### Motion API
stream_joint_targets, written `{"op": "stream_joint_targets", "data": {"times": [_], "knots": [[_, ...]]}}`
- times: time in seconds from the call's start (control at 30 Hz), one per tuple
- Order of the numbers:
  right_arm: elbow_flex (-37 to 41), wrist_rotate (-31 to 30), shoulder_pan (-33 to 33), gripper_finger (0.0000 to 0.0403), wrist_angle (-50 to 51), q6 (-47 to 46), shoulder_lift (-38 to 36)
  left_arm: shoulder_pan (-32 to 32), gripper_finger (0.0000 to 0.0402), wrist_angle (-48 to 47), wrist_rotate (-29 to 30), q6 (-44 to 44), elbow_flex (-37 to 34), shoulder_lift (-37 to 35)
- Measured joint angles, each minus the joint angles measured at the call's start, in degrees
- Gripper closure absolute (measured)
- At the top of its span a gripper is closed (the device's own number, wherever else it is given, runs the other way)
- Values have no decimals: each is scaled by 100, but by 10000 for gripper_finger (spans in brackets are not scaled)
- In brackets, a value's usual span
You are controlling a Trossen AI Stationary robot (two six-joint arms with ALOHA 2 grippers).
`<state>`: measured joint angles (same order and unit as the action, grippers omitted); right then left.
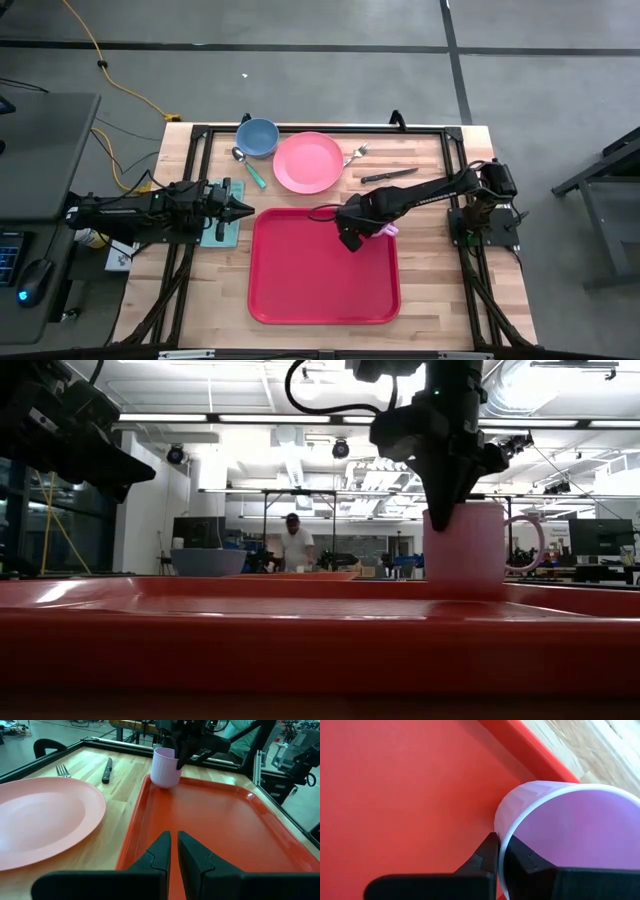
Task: Set up tray
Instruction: Put the purple mug on the red serving tray, then put the pink plate on the red serving tray to the bottom left of the purple mug
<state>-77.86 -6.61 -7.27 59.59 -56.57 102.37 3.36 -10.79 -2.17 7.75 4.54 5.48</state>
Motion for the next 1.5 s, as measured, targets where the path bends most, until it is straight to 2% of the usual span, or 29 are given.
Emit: {"op": "stream_joint_targets", "data": {"times": [0.2,0.73,0.83,1.2,1.5], "knots": [[343,112,-26,403,-457,-184,-3,0,339,-2,0,0,0,2],[408,156,-26,398,-470,-250,-8,0,339,-2,-2,-43,0,2],[428,159,-26,381,-444,-197,17,0,339,-2,-2,-42,0,2],[420,129,-24,277,-461,-193,9,0,339,-2,-2,-42,0,2],[416,156,-26,228,-461,-97,-41,-1,339,-2,-2,-42,-2,2]]}}
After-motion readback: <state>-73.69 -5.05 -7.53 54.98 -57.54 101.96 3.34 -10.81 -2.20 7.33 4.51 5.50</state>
